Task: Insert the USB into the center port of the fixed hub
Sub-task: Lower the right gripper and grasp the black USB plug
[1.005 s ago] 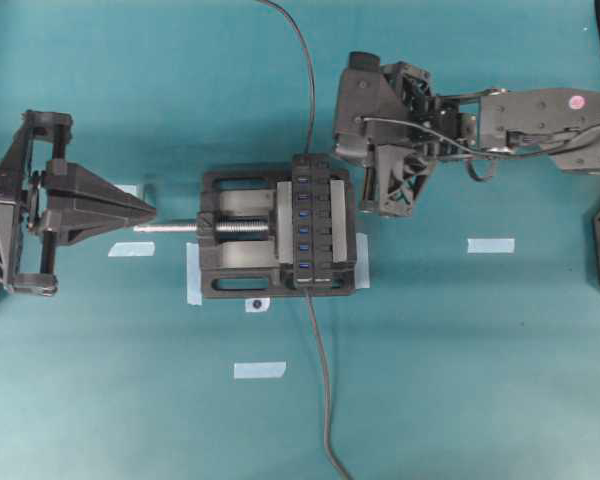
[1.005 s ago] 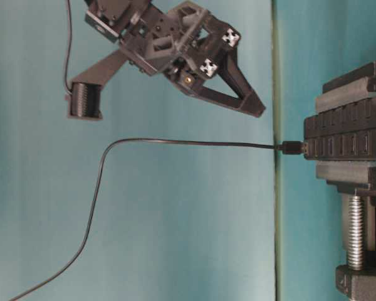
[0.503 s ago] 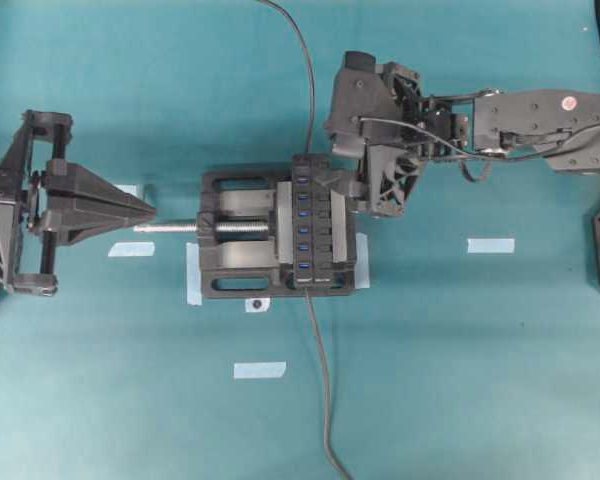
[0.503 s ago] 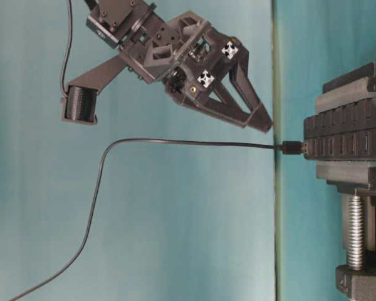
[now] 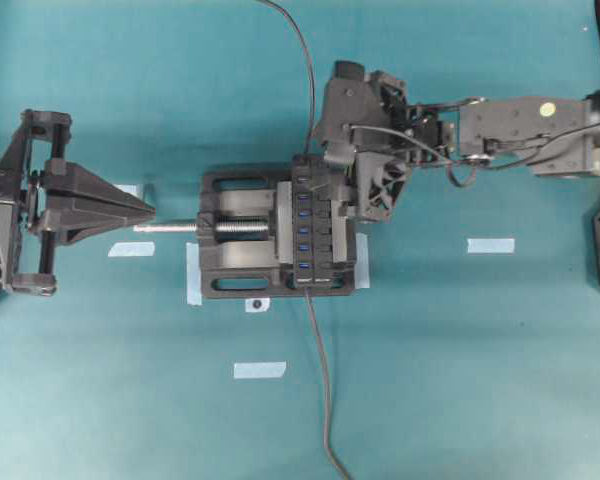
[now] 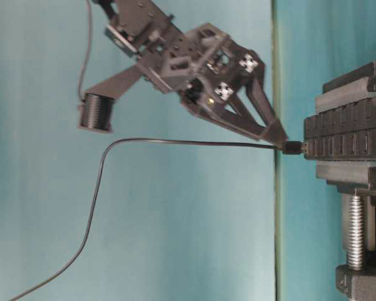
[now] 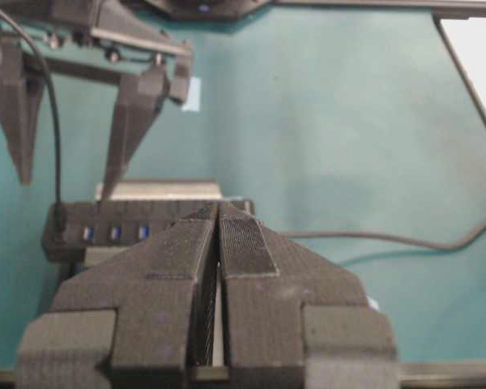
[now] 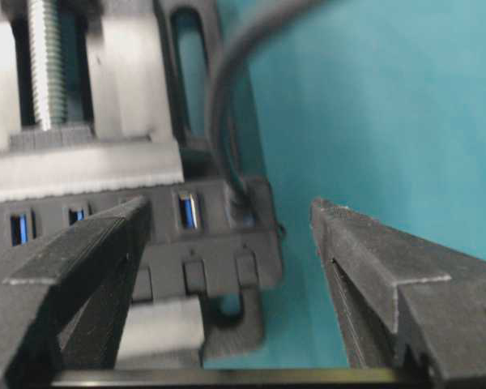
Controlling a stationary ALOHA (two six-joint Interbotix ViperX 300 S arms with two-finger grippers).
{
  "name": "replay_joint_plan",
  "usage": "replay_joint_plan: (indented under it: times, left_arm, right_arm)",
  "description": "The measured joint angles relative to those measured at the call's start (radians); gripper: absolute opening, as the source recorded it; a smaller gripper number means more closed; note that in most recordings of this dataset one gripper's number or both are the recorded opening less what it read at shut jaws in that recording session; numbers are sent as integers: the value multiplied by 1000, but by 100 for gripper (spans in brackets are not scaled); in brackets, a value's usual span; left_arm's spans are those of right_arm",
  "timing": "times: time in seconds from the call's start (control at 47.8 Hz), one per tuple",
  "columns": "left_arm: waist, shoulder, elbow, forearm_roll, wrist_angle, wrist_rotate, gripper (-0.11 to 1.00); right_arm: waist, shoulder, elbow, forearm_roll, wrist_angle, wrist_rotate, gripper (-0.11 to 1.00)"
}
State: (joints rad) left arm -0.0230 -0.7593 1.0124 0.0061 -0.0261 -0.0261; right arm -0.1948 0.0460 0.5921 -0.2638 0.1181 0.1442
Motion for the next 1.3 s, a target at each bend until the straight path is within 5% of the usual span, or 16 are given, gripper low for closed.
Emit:
replay_joint_plan:
  times: [0.565,0.691,0.942,1.298]
  left_arm:
    - [2,-2,0,2,0,-2,0]
    - [2,-2,0,0,0,-2,0]
    - [0,-3,0,0,0,-5,0]
    - [0,-3,0,2,-2,-14,0]
  right_arm:
    - [-6,43,-26,0,-12,0,74]
    - [-5,46,-26,0,-9,0,60]
    - [-6,48,-31,0,-9,2,15]
    - [-8,48,-31,0,-8,2,7]
